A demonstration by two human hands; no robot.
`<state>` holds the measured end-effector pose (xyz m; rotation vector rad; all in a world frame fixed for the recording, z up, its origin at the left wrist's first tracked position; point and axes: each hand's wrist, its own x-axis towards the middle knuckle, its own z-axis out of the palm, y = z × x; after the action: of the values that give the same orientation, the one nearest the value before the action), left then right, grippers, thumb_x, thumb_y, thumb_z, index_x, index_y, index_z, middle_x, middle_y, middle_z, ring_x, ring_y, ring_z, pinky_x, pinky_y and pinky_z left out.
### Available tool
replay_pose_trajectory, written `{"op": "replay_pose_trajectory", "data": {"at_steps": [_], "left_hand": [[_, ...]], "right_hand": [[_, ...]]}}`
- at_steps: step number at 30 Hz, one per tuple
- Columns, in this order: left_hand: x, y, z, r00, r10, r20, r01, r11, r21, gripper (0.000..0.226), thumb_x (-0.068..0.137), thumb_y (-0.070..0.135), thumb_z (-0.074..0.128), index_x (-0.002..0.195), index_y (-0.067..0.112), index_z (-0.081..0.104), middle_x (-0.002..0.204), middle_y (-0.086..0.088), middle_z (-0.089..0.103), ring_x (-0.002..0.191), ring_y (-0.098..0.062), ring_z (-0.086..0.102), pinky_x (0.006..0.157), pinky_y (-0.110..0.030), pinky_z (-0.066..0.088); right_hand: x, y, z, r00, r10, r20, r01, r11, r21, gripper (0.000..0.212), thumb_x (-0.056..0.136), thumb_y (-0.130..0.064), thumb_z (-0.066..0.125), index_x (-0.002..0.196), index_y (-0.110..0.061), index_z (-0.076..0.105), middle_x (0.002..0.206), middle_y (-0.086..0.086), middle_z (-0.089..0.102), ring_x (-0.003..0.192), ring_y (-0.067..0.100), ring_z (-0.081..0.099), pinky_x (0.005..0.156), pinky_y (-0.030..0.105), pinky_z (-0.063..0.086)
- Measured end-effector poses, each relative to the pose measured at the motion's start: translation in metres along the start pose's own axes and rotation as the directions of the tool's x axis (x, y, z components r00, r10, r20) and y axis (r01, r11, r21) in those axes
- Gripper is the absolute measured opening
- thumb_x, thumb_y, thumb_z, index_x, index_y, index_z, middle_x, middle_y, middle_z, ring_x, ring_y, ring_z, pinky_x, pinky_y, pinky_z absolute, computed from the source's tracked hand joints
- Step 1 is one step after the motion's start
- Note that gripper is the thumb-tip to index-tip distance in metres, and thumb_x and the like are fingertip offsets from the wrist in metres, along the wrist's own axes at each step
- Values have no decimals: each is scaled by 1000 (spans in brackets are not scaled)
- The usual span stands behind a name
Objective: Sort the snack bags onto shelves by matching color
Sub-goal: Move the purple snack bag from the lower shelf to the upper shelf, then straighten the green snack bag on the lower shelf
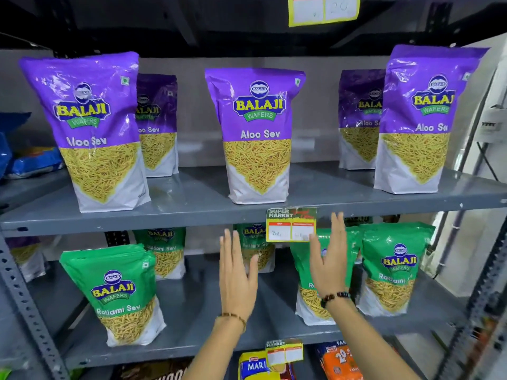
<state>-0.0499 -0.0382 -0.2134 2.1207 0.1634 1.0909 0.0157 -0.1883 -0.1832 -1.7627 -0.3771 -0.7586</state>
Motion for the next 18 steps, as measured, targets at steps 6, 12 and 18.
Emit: {"op": "replay_pose_trajectory", "data": {"at_steps": [6, 12, 18], "left_hand": [[-45, -20, 47, 934, -216, 285, 231, 973, -19, 64, 92, 29, 46, 145, 19, 11, 155, 7, 12, 145, -14, 12, 118, -30, 17], [-57, -32, 94, 760, -361, 541, 374, 923, 91, 67, 91, 28, 49, 145, 15, 12, 157, -4, 16, 144, -20, 19, 114, -33, 24], [-52, -35, 133, 650, -443, 617, 436, 883, 174, 70, 90, 23, 51, 145, 13, 11, 157, -8, 14, 141, -28, 27, 112, -37, 28]], "right_hand": [[-46, 81, -20, 941, 330, 74, -318, 938, -139, 55, 91, -16, 46, 141, -6, 25, 151, 15, 29, 141, 26, 25, 115, 40, 24], [-51, 135, -41, 707, 661, 249, -649, 748, -140, 77, 84, -18, 62, 145, -9, 14, 156, 11, 18, 143, 29, 20, 116, 45, 20], [-32, 162, -46, 572, 720, 393, -733, 664, -150, 85, 79, -8, 66, 146, -13, 14, 155, 9, 22, 142, 29, 22, 115, 50, 24]]}}
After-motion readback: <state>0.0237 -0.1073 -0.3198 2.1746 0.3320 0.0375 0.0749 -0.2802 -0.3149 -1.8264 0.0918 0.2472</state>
